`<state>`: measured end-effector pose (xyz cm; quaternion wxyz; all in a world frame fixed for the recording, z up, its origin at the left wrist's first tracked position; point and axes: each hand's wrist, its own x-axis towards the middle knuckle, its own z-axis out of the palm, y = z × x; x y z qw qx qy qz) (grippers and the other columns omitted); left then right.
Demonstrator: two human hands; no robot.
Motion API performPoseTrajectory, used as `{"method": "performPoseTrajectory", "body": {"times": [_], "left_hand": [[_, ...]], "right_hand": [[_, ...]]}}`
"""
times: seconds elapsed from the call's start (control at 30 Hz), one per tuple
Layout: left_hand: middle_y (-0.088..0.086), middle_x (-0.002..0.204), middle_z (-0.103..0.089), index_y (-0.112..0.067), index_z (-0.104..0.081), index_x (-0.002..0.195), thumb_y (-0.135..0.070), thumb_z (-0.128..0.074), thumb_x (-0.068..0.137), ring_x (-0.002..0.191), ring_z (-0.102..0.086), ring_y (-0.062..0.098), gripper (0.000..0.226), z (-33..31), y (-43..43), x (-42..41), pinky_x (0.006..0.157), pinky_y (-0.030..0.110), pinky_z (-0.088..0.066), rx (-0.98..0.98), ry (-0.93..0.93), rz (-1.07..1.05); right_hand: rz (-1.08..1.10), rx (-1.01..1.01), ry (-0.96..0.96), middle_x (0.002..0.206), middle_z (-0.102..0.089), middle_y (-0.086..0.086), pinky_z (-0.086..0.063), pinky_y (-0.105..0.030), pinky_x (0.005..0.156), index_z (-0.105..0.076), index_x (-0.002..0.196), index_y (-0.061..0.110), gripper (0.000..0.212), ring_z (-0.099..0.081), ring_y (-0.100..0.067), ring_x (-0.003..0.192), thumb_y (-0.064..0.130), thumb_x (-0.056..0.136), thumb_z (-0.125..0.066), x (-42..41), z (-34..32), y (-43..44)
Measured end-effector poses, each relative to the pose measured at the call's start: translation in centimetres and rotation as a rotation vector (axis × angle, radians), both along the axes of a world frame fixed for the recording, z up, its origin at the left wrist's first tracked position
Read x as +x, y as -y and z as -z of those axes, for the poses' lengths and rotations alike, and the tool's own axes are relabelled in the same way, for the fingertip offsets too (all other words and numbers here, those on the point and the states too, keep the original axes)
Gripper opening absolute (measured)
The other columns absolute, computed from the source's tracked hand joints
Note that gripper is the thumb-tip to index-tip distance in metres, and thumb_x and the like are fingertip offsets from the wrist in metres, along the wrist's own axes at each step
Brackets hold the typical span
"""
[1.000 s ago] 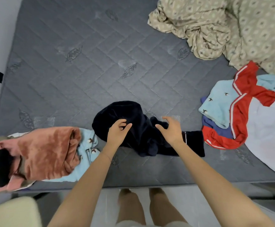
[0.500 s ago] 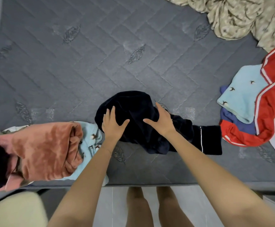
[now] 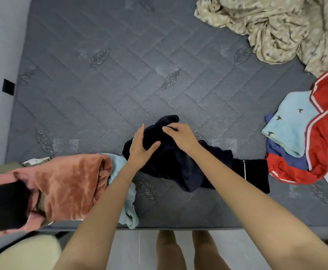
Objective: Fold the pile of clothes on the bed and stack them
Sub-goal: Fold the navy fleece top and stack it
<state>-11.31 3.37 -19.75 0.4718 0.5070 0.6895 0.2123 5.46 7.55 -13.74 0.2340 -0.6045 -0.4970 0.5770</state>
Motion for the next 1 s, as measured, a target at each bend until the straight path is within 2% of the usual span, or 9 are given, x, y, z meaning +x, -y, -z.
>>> {"method": "performPoseTrajectory", "body": {"times": [0.07,0.13,0.27,0.43,0.53,0.6,0.67,0.77,1.0], "left_hand": [[0.003,0.160,-0.022,-0.016,-0.018,0.153,-0.031,-0.070,0.088,0.149,-0.013,0.023,0.086,-2.8,-1.5,-0.1,0.121,0.046,-0.016,0.116,-0.009,0.104],[0.002,0.155,-0.033,-0.025,-0.024,0.149,-0.027,-0.073,0.084,0.147,-0.023,0.020,0.082,-6.6,-3.1,-0.1,0.119,0.041,-0.021,0.199,0.084,0.159],[-0.018,0.104,-0.071,-0.034,-0.063,0.110,-0.015,-0.078,0.078,0.099,-0.065,-0.003,0.040,-14.5,-5.2,-0.4,0.083,0.013,-0.047,0.275,0.304,0.145],[-0.018,0.071,-0.067,-0.024,-0.070,0.081,-0.019,-0.077,0.080,0.068,-0.058,-0.003,0.009,-21.0,-6.2,-0.3,0.063,0.013,-0.045,0.369,0.286,0.066],[-0.014,0.065,-0.052,-0.017,-0.060,0.066,-0.030,-0.072,0.073,0.061,-0.046,0.002,0.020,-24.4,-6.5,0.1,0.055,0.017,-0.039,0.403,0.273,0.058],[-0.015,0.062,-0.049,-0.020,-0.055,0.063,-0.030,-0.070,0.073,0.059,-0.044,0.001,0.021,-26.4,-6.5,0.6,0.053,0.016,-0.038,0.425,0.292,0.049],[-0.012,0.063,-0.051,-0.023,-0.055,0.062,-0.029,-0.072,0.076,0.061,-0.048,0.004,0.023,-28.1,-6.5,0.8,0.056,0.017,-0.041,0.450,0.324,-0.019],[-0.015,0.063,-0.059,-0.029,-0.056,0.056,-0.036,-0.073,0.077,0.063,-0.057,0.002,0.027,-30.2,-6.5,0.7,0.058,0.016,-0.047,0.471,0.371,-0.166],[-0.010,0.069,-0.065,-0.026,-0.060,0.069,-0.049,-0.073,0.074,0.069,-0.066,0.003,0.027,-31.5,-6.1,-0.6,0.058,0.017,-0.052,0.449,0.353,-0.282]], "right_hand": [[-0.048,0.025,-0.107,0.084,-0.067,0.007,-0.044,-0.009,0.073,-0.073,0.097,0.007,0.014,-0.060,0.009,0.074,0.012,0.095,-0.059,-0.2,-3.5,-1.0],[-0.099,0.048,-0.175,0.086,-0.068,0.004,-0.047,-0.011,0.076,-0.072,0.094,0.010,0.012,-0.062,0.004,0.076,0.012,0.095,-0.060,-0.4,-6.9,-2.0],[-0.102,0.120,-0.246,0.081,-0.072,0.008,-0.050,-0.017,0.077,-0.073,0.086,0.017,0.016,-0.065,-0.003,0.077,0.013,0.094,-0.060,-0.4,-13.1,-3.1],[0.008,0.219,-0.279,0.079,-0.073,0.008,-0.053,-0.019,0.072,-0.072,0.082,0.025,0.011,-0.068,-0.007,0.077,0.027,0.091,-0.067,0.7,-17.5,-2.3],[0.056,0.186,-0.265,0.074,-0.070,0.012,-0.051,-0.018,0.065,-0.065,0.082,0.026,0.022,-0.067,-0.005,0.070,0.047,0.081,-0.070,2.0,-17.9,-0.6],[0.056,0.131,-0.255,0.078,-0.071,0.016,-0.051,-0.017,0.069,-0.063,0.085,0.028,0.030,-0.067,-0.003,0.076,0.057,0.077,-0.068,3.3,-17.7,0.9],[0.008,0.090,-0.221,0.089,-0.072,0.022,-0.049,-0.010,0.071,-0.067,0.090,0.032,0.030,-0.067,0.004,0.085,0.060,0.078,-0.066,4.4,-17.4,2.5],[-0.079,0.018,-0.126,0.096,-0.074,0.016,-0.050,-0.010,0.064,-0.074,0.090,0.036,0.029,-0.070,-0.003,0.088,0.061,0.077,-0.069,5.8,-17.1,4.1],[0.142,0.071,-0.166,0.090,-0.076,0.003,-0.054,-0.017,0.063,-0.077,0.084,0.020,0.037,-0.073,-0.012,0.084,0.056,0.078,-0.072,7.4,-20.0,3.1]]}}
